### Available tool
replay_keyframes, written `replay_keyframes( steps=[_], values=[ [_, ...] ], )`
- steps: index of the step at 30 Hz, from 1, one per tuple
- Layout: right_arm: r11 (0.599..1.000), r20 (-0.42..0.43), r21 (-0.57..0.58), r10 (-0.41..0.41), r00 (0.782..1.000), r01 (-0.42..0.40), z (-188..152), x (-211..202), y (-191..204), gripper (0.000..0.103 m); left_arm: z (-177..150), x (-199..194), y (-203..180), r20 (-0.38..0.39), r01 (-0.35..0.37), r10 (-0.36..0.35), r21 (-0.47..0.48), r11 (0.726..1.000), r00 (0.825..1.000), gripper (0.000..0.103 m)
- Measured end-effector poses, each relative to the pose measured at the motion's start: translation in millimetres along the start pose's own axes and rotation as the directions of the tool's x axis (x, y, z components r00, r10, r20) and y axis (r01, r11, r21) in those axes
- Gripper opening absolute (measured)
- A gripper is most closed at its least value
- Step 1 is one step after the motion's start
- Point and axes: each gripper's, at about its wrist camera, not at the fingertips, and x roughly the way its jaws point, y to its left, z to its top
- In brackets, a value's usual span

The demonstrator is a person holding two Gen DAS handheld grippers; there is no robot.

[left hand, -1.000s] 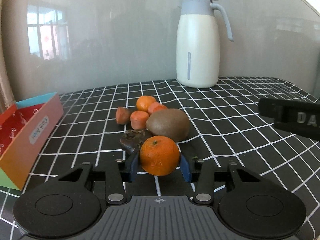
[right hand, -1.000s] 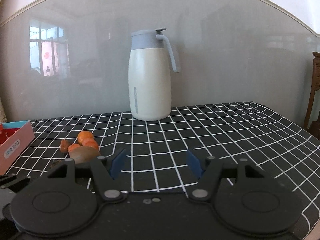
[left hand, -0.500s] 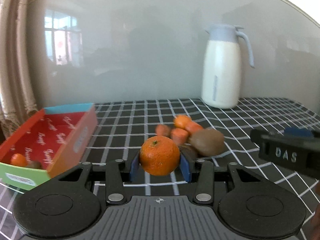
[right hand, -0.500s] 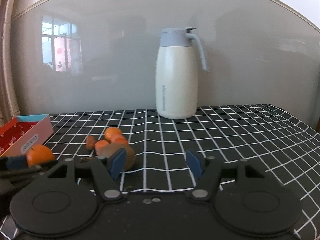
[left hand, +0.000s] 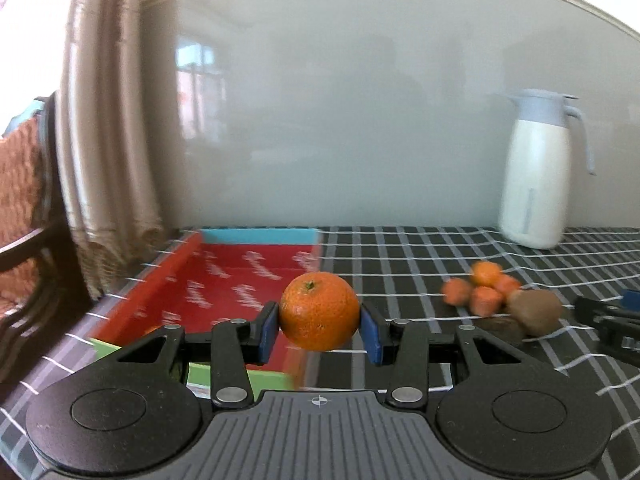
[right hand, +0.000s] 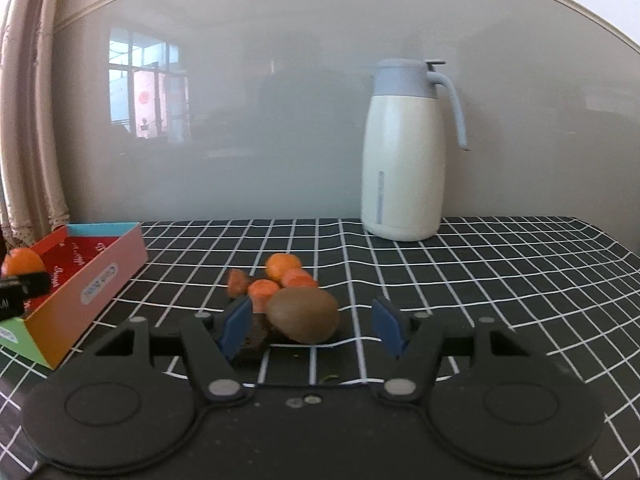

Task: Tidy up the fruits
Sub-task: 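Carry the mandarin into the red box and open the left gripper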

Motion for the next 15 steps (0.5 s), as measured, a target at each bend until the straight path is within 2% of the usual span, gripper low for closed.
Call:
replay_keyframes(
  steps=[6, 15],
  values=[
    [1.0, -0.007, -0.015, 0.012, 1.0, -0.012, -2.1, 0.7, 10.2, 0.065, -2.5, 19.9, 35.4, -0.015, -0.075, 0.074, -0.037, 0.997, 0.997, 0.043],
    [1.0, -0.01, -0.017, 0.016, 1.0, -0.017, -3.0, 1.6, 14.6, 0.065, -9.6, 39.5, 33.2, -0.047, -0.083, 0.081, -0.028, 0.996, 0.996, 0.043]
  ],
)
